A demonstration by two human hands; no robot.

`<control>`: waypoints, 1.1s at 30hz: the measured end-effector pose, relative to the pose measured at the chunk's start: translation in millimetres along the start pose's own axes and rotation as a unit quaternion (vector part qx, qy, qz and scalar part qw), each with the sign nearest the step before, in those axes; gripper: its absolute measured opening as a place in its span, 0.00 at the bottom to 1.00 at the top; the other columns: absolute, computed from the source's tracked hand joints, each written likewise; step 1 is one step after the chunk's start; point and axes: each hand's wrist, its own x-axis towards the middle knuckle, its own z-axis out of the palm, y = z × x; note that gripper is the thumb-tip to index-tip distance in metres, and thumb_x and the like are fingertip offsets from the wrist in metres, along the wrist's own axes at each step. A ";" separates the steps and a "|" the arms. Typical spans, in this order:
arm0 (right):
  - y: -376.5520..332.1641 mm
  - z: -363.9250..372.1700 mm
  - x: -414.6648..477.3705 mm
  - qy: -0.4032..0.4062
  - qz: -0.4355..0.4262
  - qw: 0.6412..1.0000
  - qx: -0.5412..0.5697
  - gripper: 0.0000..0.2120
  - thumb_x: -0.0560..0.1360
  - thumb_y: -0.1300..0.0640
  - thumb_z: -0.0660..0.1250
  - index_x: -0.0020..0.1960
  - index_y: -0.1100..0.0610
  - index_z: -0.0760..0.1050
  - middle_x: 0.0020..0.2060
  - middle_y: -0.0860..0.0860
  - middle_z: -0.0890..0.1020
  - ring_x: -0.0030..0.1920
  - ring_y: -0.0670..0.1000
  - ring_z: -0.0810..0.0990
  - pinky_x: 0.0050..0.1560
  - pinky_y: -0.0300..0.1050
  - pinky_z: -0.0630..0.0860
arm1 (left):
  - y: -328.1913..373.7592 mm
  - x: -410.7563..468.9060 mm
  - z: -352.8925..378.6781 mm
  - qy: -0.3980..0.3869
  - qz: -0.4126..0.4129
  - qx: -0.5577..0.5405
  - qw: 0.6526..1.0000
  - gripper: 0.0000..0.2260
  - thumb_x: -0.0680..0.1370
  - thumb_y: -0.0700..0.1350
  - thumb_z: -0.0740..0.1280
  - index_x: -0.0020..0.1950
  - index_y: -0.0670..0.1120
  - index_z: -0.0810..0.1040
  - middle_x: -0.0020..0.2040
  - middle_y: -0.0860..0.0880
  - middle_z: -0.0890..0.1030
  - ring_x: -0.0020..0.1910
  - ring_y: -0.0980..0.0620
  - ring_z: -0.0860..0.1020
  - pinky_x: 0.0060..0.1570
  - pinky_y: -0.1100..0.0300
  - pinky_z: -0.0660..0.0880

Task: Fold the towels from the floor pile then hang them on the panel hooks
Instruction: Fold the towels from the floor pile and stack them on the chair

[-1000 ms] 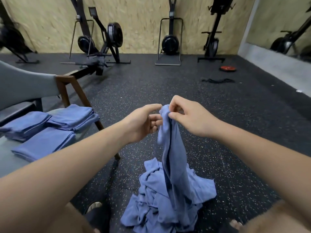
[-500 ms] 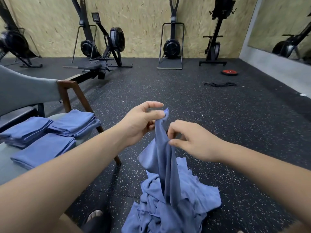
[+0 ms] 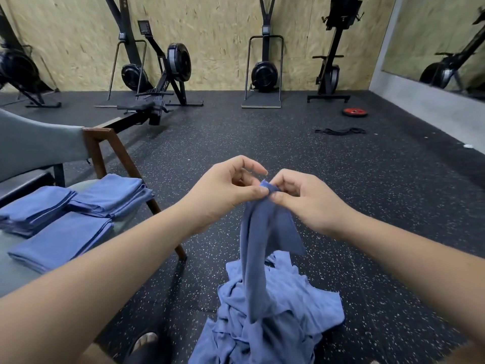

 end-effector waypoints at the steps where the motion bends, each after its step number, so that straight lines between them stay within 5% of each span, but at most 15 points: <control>1: -0.6 0.7 0.2 0.002 -0.005 1.000 -0.004 0.02 0.82 0.57 0.70 0.50 0.54 0.80 0.44 0.61 0.84 0.42 0.48 0.76 0.46 0.55 0.73 | -0.9 0.1 0.1 0.001 0.011 0.038 0.999 0.12 0.77 0.41 0.80 0.58 0.46 0.83 0.43 0.46 0.84 0.42 0.53 0.79 0.49 0.58 0.76; 4: -1.0 2.3 -0.4 0.002 -0.015 1.000 -0.020 0.02 0.81 0.56 0.70 0.49 0.52 0.79 0.42 0.60 0.83 0.41 0.49 0.75 0.47 0.61 0.75 | -2.8 0.2 -0.5 0.014 0.039 0.127 0.991 0.07 0.77 0.46 0.80 0.52 0.48 0.85 0.42 0.44 0.85 0.40 0.54 0.77 0.47 0.53 0.76; 10: 9.0 -1.6 -1.6 -0.009 0.033 0.995 -0.091 0.06 0.81 0.56 0.72 0.46 0.50 0.79 0.38 0.50 0.84 0.41 0.55 0.81 0.47 0.54 0.78 | -4.7 4.3 -13.5 0.049 0.048 0.169 0.983 0.04 0.78 0.47 0.78 0.45 0.50 0.86 0.38 0.52 0.84 0.37 0.56 0.76 0.43 0.56 0.74; 14: 21.1 -8.6 -2.6 0.002 0.065 0.981 -0.183 0.07 0.80 0.55 0.71 0.44 0.49 0.79 0.36 0.40 0.83 0.36 0.42 0.77 0.41 0.42 0.73 | -6.9 6.8 -27.7 0.085 0.036 0.171 0.981 0.05 0.78 0.46 0.79 0.44 0.49 0.85 0.35 0.56 0.81 0.35 0.58 0.74 0.40 0.59 0.71; 21: 41.9 -26.0 -2.3 0.007 0.114 0.956 -0.272 0.09 0.79 0.58 0.67 0.42 0.50 0.82 0.33 0.45 0.84 0.37 0.47 0.80 0.43 0.49 0.77 | -14.9 9.6 -59.3 0.163 0.032 0.157 0.974 0.04 0.78 0.48 0.78 0.44 0.51 0.86 0.38 0.52 0.83 0.36 0.57 0.75 0.42 0.57 0.71; 25: 50.0 -37.1 -1.5 0.005 0.141 0.947 -0.288 0.09 0.78 0.58 0.67 0.43 0.49 0.84 0.33 0.42 0.85 0.36 0.42 0.80 0.48 0.37 0.68 | -19.8 11.0 -74.7 0.204 0.030 0.142 0.968 0.04 0.78 0.46 0.78 0.45 0.50 0.86 0.39 0.49 0.84 0.38 0.55 0.79 0.47 0.54 0.76; 27: 48.7 -43.2 -1.6 -0.003 0.150 0.945 -0.292 0.09 0.78 0.57 0.68 0.44 0.47 0.84 0.36 0.40 0.86 0.38 0.38 0.80 0.40 0.31 0.68 | -22.2 11.6 -79.0 0.224 0.024 0.145 0.963 0.04 0.78 0.45 0.77 0.44 0.49 0.85 0.38 0.51 0.84 0.38 0.56 0.79 0.47 0.54 0.76; 30: 40.3 -48.7 -3.3 -0.002 0.140 0.951 -0.275 0.08 0.79 0.56 0.70 0.47 0.43 0.83 0.33 0.39 0.84 0.36 0.42 0.80 0.39 0.37 0.73 | -27.1 12.4 -82.6 0.244 0.019 0.151 0.958 0.04 0.78 0.46 0.77 0.44 0.50 0.85 0.39 0.51 0.85 0.38 0.55 0.80 0.48 0.53 0.78; 33: 25.1 -51.0 -5.6 -0.002 0.124 0.978 -0.166 0.12 0.80 0.59 0.69 0.56 0.43 0.79 0.27 0.45 0.77 0.29 0.46 0.70 0.32 0.40 0.69 | -29.4 11.9 -81.5 0.252 0.015 0.151 0.956 0.04 0.79 0.46 0.76 0.44 0.51 0.84 0.39 0.51 0.85 0.39 0.55 0.81 0.49 0.52 0.78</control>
